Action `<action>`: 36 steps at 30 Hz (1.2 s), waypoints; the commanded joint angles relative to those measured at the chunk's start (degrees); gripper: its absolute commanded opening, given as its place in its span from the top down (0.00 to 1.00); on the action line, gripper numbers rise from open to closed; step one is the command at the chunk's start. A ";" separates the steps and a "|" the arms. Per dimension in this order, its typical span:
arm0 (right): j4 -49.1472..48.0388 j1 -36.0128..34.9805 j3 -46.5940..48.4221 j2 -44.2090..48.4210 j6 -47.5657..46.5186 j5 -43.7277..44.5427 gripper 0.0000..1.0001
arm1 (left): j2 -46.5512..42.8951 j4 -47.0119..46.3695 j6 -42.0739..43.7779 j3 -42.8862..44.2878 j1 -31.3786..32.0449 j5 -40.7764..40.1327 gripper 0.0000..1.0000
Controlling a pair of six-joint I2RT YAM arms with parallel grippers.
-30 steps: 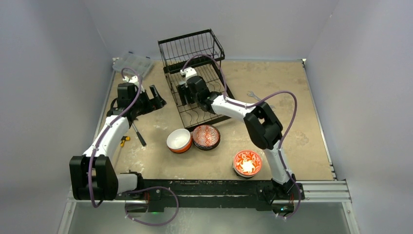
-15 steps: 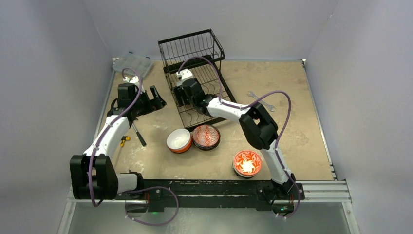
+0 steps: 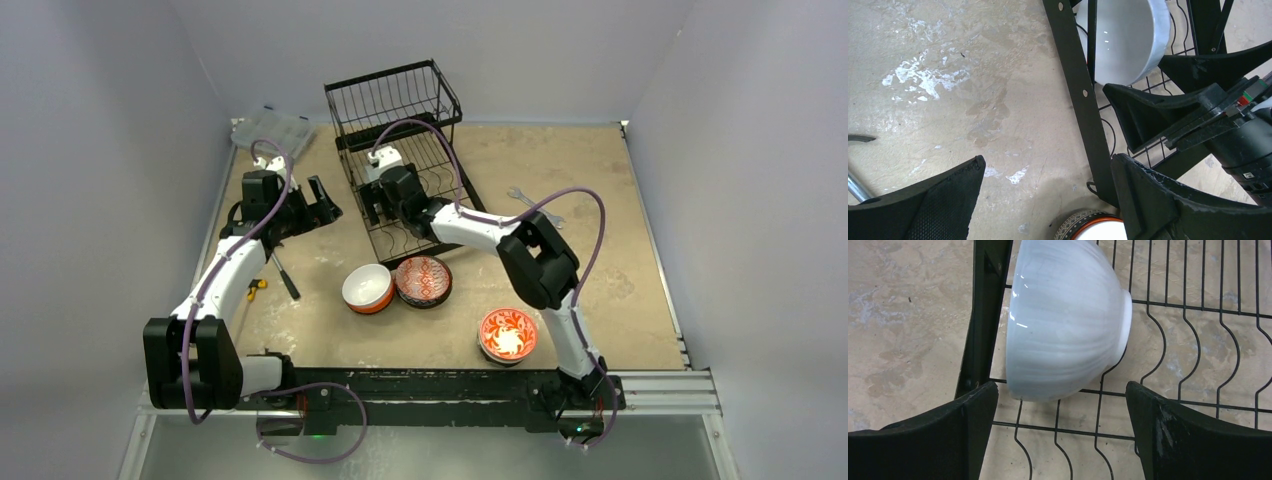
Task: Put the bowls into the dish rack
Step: Place the bowl in the dish rack.
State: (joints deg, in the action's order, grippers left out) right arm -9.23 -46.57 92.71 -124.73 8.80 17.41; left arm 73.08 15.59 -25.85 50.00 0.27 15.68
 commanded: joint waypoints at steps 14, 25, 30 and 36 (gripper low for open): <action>1.59 -0.21 -5.41 11.60 2.97 -6.27 0.01 | 0.39 -0.90 1.24 0.29 -0.19 1.10 0.05; -0.27 3.62 -14.57 18.04 5.85 -16.84 0.02 | 1.21 -1.16 1.12 0.33 -0.19 1.80 0.05; -1.39 8.55 -19.86 21.47 6.86 -20.50 0.03 | 2.15 -1.06 1.15 0.46 -0.19 2.66 0.06; -1.05 16.87 -24.86 26.34 6.68 -22.10 0.07 | 3.86 -1.67 0.72 0.48 0.02 5.70 0.08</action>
State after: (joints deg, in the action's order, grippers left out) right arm -8.97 -33.78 69.34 -103.31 14.96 -2.81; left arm 75.83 15.53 -25.85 50.00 0.27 18.24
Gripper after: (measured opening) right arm 0.945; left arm 0.939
